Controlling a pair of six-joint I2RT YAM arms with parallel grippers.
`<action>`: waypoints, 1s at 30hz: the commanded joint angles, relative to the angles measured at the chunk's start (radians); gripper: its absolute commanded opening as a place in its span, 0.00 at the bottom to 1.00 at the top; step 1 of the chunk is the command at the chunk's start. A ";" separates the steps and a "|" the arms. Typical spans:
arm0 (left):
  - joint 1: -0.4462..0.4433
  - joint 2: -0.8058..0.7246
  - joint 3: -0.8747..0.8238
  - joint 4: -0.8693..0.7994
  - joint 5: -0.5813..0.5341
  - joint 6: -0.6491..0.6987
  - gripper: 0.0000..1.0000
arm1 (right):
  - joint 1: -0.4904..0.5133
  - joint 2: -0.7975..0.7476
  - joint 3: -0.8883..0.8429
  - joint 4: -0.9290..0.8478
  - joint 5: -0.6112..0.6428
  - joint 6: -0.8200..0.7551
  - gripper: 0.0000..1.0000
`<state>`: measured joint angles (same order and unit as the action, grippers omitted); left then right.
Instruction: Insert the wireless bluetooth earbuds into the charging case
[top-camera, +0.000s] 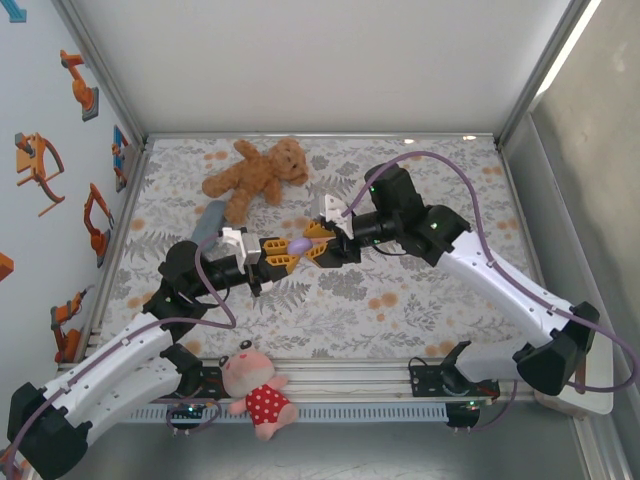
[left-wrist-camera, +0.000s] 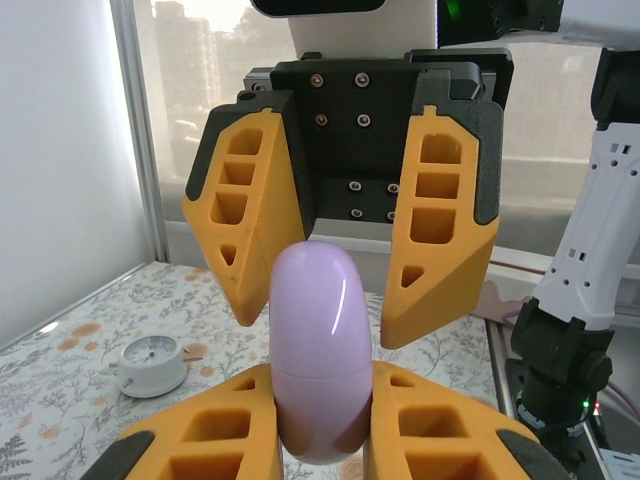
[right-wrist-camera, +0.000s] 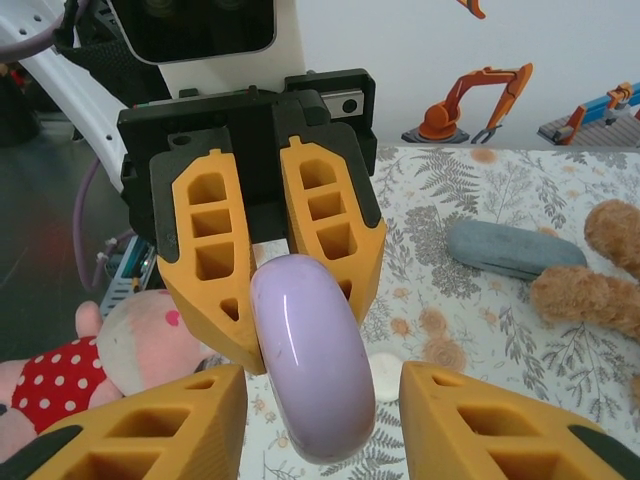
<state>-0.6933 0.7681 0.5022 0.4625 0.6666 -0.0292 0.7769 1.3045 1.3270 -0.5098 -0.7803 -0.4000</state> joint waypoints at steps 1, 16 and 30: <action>-0.001 -0.002 0.032 0.013 0.018 0.018 0.01 | 0.007 0.013 0.032 0.027 -0.034 0.024 0.42; -0.002 0.004 0.023 0.020 -0.022 0.014 0.16 | 0.012 0.006 -0.002 0.072 -0.023 0.083 0.26; -0.001 0.014 0.022 0.005 -0.099 0.044 0.62 | 0.006 -0.064 -0.088 0.126 0.191 0.183 0.22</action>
<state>-0.6933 0.7929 0.5034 0.4702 0.5911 -0.0078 0.7822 1.2778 1.2606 -0.4259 -0.6685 -0.2565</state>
